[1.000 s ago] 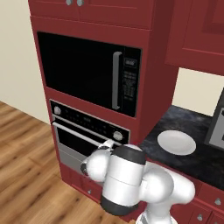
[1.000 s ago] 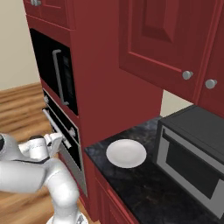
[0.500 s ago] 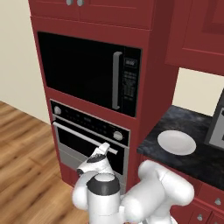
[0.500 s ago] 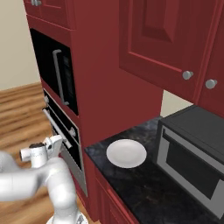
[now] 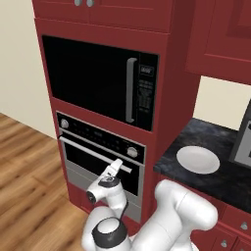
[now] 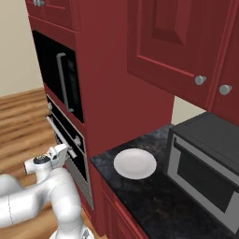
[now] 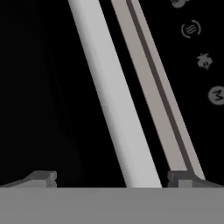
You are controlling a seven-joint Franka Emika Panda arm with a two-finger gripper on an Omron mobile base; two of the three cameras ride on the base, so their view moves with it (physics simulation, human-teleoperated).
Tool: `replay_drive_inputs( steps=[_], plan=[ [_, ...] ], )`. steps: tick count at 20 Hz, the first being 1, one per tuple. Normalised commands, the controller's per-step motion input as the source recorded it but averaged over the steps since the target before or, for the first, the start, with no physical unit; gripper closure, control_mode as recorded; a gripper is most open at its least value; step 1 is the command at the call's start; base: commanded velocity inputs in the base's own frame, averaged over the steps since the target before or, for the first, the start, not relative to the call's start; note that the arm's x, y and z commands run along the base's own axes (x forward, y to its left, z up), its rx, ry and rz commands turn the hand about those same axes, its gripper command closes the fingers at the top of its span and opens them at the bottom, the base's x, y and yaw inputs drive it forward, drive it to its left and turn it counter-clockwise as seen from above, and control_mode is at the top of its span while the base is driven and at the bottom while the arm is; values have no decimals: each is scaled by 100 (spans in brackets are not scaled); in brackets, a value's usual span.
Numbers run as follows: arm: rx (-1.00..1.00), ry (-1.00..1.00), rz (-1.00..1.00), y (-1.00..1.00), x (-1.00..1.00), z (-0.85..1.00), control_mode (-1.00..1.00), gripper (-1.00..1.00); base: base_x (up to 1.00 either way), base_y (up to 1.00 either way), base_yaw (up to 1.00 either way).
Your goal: Take the baked cake out of the oven and place it on the plate for cooling. Then close the oven door.
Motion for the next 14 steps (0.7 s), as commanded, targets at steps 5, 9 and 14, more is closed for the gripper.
replay_drive_inputs(
  steps=[5, 9, 14],
  plan=[
    [0, 0, 0, -12, 66, -21, -100, -100, 0, 0, 0],
    [0, 3, 0, -38, 77, -30, -100, -100, 0, 0, 0],
    [0, 5, 0, -41, 75, -35, -100, 100, 0, 0, 0]
  ],
)
